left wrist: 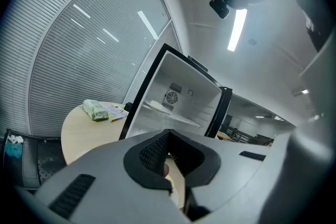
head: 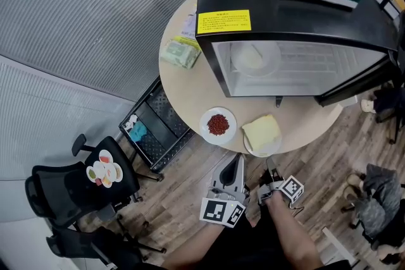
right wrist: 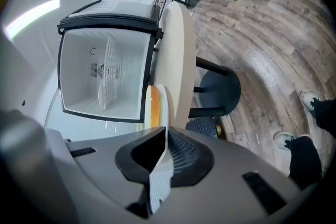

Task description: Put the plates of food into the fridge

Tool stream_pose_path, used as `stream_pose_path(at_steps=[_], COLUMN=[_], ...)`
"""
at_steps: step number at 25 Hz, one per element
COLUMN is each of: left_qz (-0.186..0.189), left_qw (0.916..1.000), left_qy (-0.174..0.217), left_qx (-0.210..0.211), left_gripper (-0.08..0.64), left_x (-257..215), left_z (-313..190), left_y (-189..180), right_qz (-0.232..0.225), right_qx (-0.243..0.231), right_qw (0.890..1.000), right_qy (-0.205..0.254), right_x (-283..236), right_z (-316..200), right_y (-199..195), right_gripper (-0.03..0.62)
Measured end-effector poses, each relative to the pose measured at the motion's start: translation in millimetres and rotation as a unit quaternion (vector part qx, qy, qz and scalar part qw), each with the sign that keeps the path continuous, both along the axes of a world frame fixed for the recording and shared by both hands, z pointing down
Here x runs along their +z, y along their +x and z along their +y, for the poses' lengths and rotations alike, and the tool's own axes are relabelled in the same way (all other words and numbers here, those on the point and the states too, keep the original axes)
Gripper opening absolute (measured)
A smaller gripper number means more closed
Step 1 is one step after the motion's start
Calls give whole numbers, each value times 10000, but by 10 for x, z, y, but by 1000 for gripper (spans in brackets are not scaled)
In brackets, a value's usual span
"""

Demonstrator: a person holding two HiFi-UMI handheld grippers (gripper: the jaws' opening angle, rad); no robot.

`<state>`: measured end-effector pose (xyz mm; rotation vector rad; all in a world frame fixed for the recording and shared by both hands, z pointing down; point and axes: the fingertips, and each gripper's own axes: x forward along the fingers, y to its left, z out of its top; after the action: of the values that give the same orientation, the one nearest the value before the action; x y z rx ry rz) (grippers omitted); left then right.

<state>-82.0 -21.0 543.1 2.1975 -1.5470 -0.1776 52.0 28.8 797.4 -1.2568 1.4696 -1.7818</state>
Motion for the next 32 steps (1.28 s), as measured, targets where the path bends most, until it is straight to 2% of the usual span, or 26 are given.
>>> stream_pose_path(at_steps=[2, 4, 7, 12, 14, 18, 24, 32], left_qz=[-1, -10, -20, -46, -46, -21, -33, -81], left_qw=[10000, 10000, 10000, 10000, 10000, 10000, 10000, 9999], left_qy=[-2, -12, -22, -37, -41, -52, -14, 46], left_qx=[22, 36, 39, 11, -3, -16, 65, 53], left_gripper=[4, 3, 4, 4, 3, 3, 3, 3], left_x=[4, 9, 10, 24, 36, 56, 42, -8], left_z=[4, 5, -6, -32, -41, -41, -15, -19], left_y=[17, 26, 26, -3, -17, -11, 78, 165], right_qz=[-102, -195, -276, -178, -206, -259, -290, -215], right_qx=[-98, -145, -140, -14, -32, -103, -253, -403], right_qw=[9999, 9997, 9995, 9988, 9991, 9994, 9991, 9982], right_qy=[28, 12, -102, -454, -382, -193, 204, 389], right_x=[9, 21, 59, 200, 185, 92, -79, -203], right_z=[-20, -60, -130, -148, -143, -128, -127, -20], right_y=[-34, -71, -125, -121, -122, -131, -127, 25], right_gripper=[17, 78, 97, 95, 90, 28, 17, 14])
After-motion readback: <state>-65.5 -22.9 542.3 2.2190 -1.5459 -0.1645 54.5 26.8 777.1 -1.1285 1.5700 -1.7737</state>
